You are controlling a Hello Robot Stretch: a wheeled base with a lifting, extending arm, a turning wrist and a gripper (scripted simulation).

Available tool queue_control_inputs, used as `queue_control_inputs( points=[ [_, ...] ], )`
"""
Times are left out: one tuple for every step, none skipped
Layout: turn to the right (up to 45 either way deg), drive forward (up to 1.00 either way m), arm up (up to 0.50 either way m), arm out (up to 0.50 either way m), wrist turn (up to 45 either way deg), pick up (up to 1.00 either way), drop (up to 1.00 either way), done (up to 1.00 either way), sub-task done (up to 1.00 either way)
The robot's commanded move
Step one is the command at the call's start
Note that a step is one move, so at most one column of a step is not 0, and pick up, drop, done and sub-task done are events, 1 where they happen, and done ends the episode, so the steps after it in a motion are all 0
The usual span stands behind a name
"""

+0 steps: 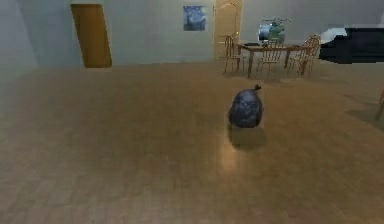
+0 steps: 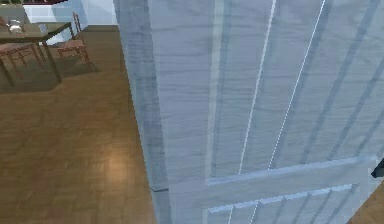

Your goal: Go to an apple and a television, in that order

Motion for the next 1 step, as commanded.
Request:
queue_control_inputs(
  points=[
    [0.0,0.25,0.00,0.00,0.0,0.00,0.00,0.00,0.00]
  ],
)
